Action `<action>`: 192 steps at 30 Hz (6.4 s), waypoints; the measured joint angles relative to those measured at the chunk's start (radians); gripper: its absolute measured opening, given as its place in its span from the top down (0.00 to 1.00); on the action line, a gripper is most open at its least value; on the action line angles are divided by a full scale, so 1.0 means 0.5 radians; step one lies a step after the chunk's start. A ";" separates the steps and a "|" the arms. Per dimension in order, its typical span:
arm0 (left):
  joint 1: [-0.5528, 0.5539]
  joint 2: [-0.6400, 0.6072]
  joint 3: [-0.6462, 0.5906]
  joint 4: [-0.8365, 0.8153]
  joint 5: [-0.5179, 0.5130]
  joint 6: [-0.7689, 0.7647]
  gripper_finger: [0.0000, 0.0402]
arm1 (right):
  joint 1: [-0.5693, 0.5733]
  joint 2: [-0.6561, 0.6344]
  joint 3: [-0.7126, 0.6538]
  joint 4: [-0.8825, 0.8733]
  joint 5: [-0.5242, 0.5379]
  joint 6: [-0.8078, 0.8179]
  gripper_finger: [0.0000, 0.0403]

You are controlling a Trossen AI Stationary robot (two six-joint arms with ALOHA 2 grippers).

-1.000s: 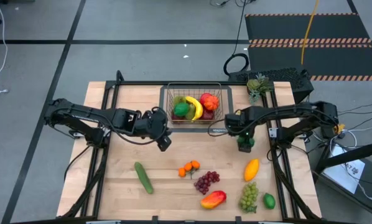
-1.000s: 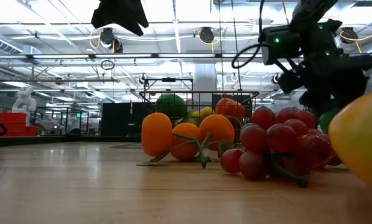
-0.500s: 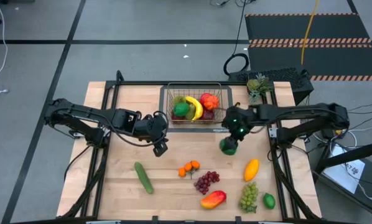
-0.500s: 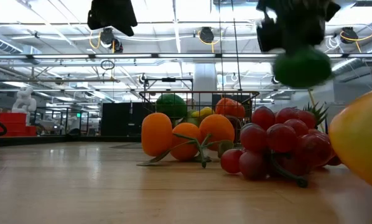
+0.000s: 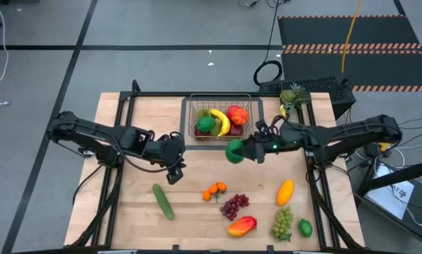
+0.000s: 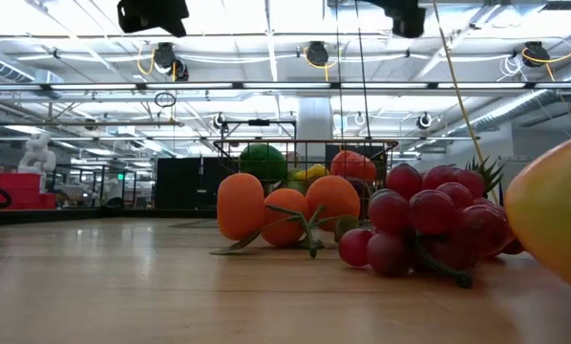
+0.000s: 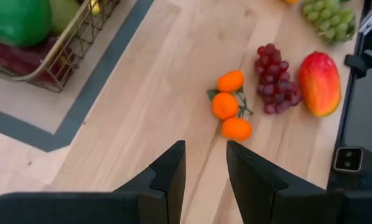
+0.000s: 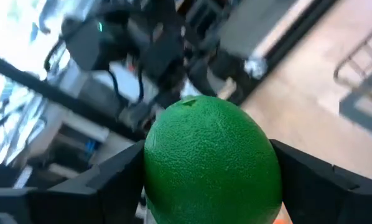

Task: Build produce basket
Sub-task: Put the top green lime into the brown wire basket

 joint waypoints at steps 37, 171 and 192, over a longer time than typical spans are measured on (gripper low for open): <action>-0.023 -0.010 0.002 0.071 -0.053 -0.154 0.71 | 0.011 0.302 -0.001 1.338 0.441 -0.596 0.23; -0.015 -0.008 -0.210 -0.409 -0.126 -0.658 0.71 | -1.180 0.863 0.717 -0.256 -0.478 -0.406 0.23; 0.014 -0.008 -0.218 -0.335 -0.075 -0.793 0.71 | -1.250 1.092 0.716 -0.486 -0.256 -1.394 0.12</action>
